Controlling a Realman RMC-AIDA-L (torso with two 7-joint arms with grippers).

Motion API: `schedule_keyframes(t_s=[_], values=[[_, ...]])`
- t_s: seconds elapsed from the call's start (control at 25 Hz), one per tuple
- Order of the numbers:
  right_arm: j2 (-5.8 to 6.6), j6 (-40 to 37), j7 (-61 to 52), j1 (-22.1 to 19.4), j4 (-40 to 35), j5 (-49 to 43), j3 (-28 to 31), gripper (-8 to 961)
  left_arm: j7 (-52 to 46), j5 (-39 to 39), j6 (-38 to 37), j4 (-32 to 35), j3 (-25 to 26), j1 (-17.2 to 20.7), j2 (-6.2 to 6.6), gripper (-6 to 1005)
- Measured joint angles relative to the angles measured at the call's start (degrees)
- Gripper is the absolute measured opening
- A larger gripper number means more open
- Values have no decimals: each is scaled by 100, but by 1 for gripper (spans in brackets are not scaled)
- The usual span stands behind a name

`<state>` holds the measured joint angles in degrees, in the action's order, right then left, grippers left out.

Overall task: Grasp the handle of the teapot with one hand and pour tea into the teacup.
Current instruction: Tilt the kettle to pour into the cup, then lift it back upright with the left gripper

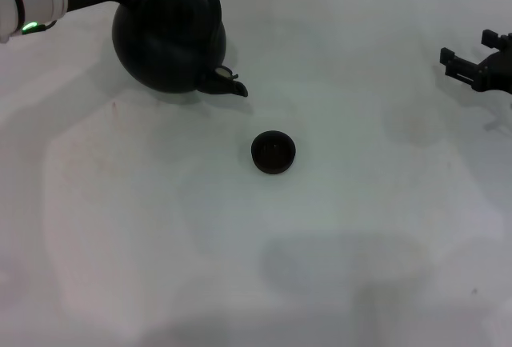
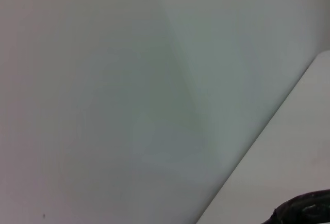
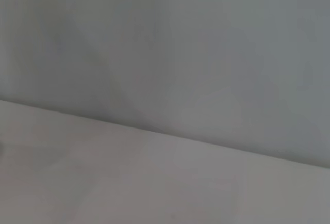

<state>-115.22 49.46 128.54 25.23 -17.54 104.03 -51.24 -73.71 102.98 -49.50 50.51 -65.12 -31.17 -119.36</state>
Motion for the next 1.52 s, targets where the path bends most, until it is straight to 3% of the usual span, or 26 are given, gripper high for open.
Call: schedule_keyframes(t_s=[0.28,0.56,1.16,1.52], values=[[0,-16,115,-2,120,111,0,858,-199,-4,45,188,-297,2,-1,115],[7,5,100,-19,97,178,0,858,-582,95,367,602,-996,165,12,113],[9,-39,75,12,60,191,0,858,-593,163,439,1309,-1357,769,19,111],[18,-38,78,2,67,239,0,858,-591,237,606,1377,-1675,776,18,110]])
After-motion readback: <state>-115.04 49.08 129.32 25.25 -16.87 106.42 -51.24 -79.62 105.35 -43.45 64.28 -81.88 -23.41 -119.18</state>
